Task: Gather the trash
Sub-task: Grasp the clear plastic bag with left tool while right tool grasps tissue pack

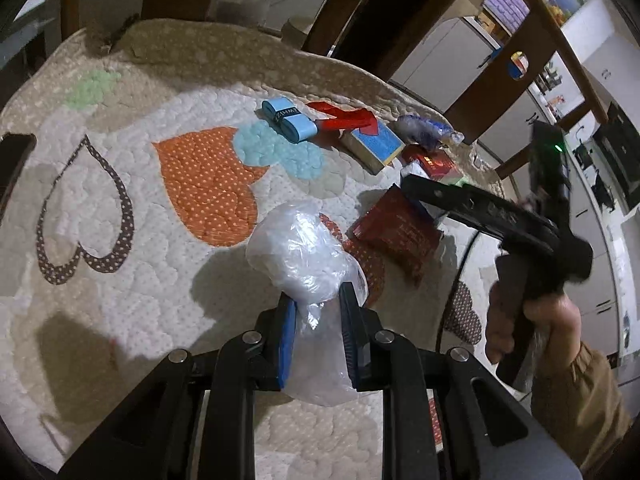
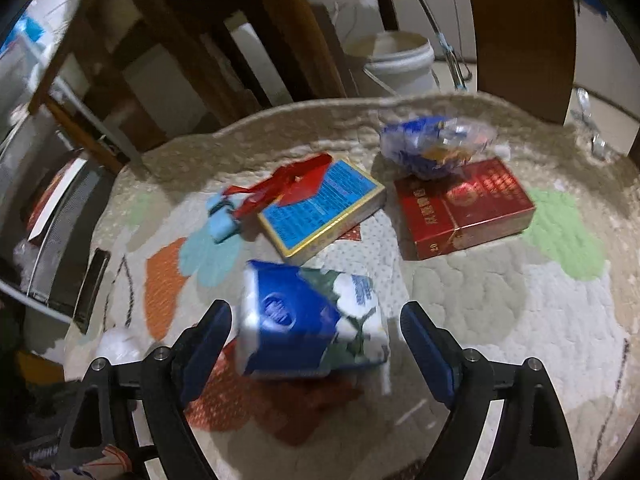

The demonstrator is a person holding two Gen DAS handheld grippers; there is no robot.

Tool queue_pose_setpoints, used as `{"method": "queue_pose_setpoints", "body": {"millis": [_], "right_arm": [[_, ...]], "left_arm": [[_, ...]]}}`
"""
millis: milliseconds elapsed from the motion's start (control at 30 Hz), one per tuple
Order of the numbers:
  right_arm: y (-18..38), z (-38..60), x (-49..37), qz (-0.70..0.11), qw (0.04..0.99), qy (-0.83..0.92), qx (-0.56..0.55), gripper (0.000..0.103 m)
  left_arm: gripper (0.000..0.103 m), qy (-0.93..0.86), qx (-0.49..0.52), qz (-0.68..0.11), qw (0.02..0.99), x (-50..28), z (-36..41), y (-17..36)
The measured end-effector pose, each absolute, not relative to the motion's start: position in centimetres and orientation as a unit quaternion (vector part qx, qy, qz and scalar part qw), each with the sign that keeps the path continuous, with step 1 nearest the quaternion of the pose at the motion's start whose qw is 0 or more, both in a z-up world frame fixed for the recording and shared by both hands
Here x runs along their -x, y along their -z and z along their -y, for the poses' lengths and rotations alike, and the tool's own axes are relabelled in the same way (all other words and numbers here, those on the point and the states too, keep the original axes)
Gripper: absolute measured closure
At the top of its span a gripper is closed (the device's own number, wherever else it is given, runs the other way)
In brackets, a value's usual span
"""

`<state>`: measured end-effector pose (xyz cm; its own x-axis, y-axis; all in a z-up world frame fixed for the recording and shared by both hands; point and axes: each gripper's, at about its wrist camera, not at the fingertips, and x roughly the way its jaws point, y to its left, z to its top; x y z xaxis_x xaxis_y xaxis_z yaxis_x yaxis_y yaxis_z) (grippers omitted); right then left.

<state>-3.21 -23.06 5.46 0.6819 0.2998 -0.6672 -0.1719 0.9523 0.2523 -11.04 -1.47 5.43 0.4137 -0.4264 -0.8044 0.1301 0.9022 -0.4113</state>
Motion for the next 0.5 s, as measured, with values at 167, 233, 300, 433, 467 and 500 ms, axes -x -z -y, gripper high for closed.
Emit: {"method": "queue_pose_setpoints", "body": {"millis": [167, 233, 300, 433, 467, 500], "right_arm": [[-5.2, 23.6, 3.0, -0.383, 0.902, -0.155, -0.123, 0.034], [-5.7, 23.8, 3.9, -0.377, 0.904, -0.162, -0.123, 0.041], [-6.1, 23.9, 4.7, -0.372, 0.905, -0.166, -0.120, 0.051], [-7.0, 24.5, 6.9, -0.357, 0.910, -0.171, -0.121, 0.067], [-7.1, 24.7, 7.4, -0.354, 0.911, -0.171, -0.122, 0.068], [-7.2, 25.0, 7.8, -0.352, 0.913, -0.169, -0.122, 0.068]], "left_arm": [[0.083, 0.164, 0.127, -0.509, 0.835, 11.7, 1.6, -6.3], [0.083, 0.163, 0.127, -0.507, 0.836, 11.8, 1.7, -6.5], [0.083, 0.162, 0.127, -0.506, 0.837, 11.9, 2.0, -6.6], [0.083, 0.165, 0.120, -0.503, 0.840, 12.5, 2.4, -7.1], [0.083, 0.165, 0.116, -0.502, 0.841, 12.7, 2.6, -7.2], [0.083, 0.165, 0.114, -0.501, 0.842, 12.9, 2.7, -7.4]]}}
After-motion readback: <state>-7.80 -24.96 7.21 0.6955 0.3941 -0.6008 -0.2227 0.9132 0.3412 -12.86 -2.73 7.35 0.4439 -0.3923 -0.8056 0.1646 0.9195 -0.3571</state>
